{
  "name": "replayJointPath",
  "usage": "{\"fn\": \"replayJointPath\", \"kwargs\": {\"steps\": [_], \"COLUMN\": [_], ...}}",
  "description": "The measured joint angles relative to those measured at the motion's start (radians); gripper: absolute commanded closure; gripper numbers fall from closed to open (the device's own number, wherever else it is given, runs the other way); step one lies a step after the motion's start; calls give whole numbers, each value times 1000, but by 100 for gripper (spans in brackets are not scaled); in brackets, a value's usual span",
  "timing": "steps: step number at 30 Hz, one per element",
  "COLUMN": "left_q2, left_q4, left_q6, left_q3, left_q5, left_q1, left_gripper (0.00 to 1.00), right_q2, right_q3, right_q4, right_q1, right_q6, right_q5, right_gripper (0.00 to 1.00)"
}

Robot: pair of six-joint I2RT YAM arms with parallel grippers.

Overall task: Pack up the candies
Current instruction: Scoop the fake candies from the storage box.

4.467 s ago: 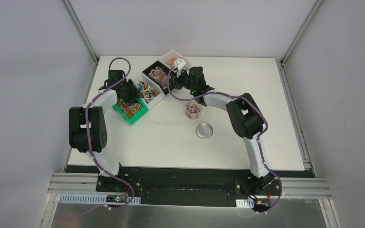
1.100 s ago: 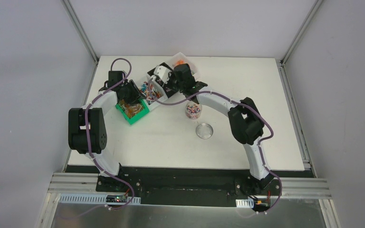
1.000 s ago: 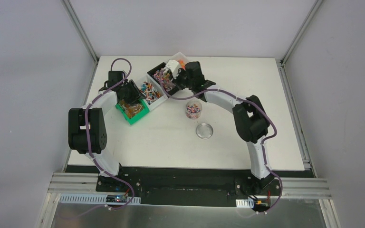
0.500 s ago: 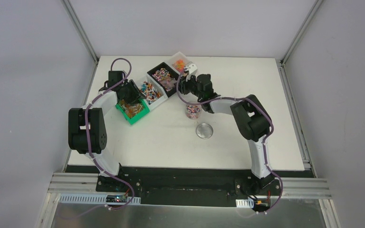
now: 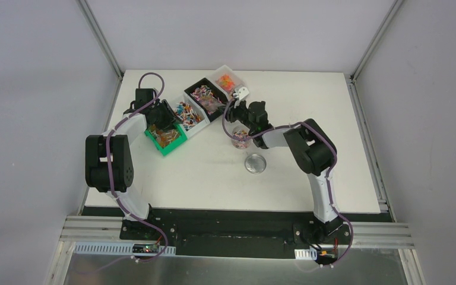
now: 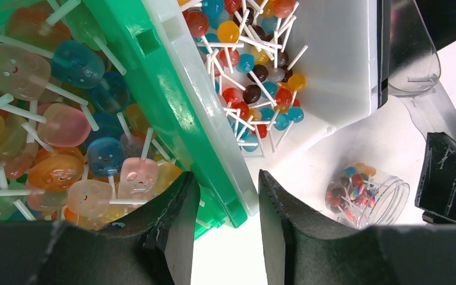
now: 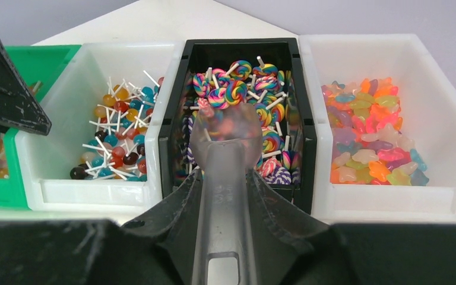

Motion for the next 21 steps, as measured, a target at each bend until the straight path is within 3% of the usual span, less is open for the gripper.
{"fn": "replayJointPath", "kwargs": {"steps": [6, 11, 21], "left_q2": [0, 0, 0], "left_q4": [-1, -1, -2], "left_q6": [-2, -5, -13], "left_q3": [0, 0, 0], "left_q5": [0, 0, 0], "left_q1": [0, 0, 0], "left_gripper": [84, 78, 82], "right_q2": [0, 4, 45], "right_q3": [-36, -51, -61], "right_q4": [61, 101, 193], "right_q1": [1, -5, -17], "right_q6": [-50, -56, -11], "right_q5": [-13, -29, -52], "right_gripper": [100, 100, 100]}}
